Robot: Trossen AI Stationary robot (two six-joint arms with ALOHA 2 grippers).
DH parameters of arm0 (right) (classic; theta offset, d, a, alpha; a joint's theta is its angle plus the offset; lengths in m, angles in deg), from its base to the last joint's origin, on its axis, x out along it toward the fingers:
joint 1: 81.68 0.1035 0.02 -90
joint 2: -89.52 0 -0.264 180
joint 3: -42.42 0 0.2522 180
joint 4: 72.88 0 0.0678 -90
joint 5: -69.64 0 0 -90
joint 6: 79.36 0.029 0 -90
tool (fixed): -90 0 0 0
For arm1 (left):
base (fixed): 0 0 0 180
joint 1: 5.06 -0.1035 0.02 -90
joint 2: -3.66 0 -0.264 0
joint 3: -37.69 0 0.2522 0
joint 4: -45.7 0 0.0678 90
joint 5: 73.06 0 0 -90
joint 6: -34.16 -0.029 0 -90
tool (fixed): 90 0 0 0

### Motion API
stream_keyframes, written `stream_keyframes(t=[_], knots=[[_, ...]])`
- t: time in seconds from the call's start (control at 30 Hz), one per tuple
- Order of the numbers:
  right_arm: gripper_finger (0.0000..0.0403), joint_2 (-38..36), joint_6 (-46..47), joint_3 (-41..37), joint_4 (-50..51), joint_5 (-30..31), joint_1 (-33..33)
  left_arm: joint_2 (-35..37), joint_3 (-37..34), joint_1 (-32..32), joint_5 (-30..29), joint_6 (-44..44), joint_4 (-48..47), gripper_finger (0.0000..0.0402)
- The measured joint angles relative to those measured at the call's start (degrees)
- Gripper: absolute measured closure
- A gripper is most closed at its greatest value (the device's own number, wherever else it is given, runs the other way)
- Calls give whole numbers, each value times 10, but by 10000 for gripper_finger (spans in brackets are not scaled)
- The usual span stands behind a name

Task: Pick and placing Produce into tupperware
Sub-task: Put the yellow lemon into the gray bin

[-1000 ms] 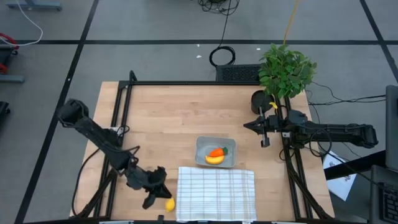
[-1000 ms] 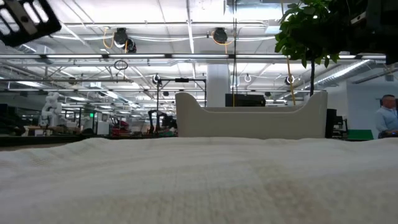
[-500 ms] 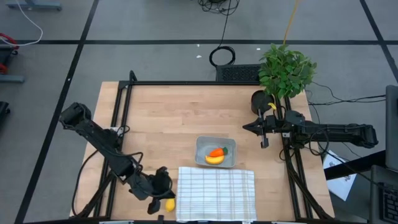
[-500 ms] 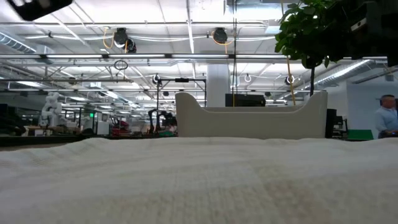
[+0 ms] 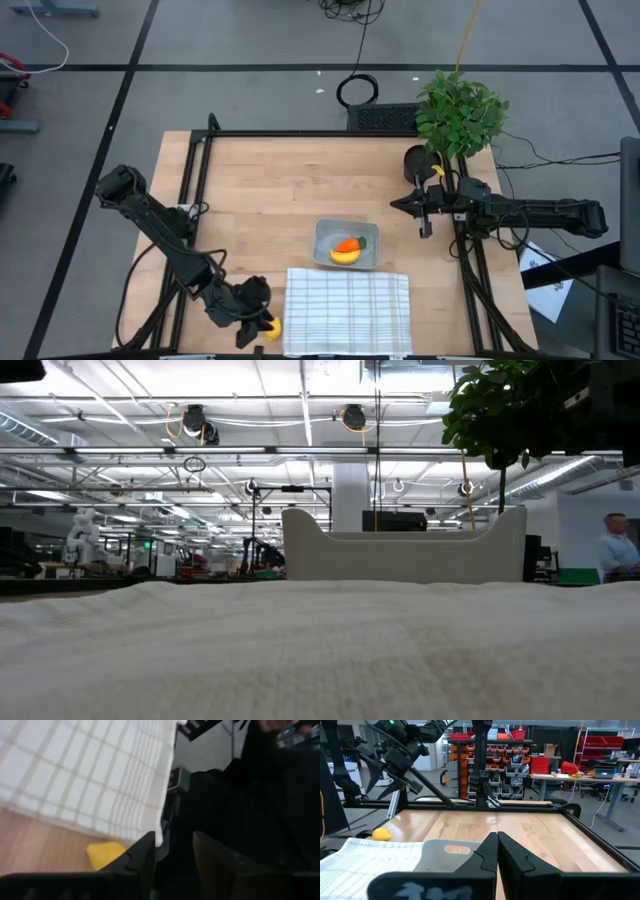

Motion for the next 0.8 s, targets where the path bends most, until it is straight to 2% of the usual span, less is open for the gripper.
stream_keyframes(t=[0.43,0.6,0.8], knots=[[403,0,1,0,7,0,0,-4,0,-1,-27,2,47,167],[403,0,-2,0,7,0,0,-6,0,-3,-40,-76,91,156],[403,0,-2,0,4,0,0,-6,0,-5,-28,-158,181,155]])
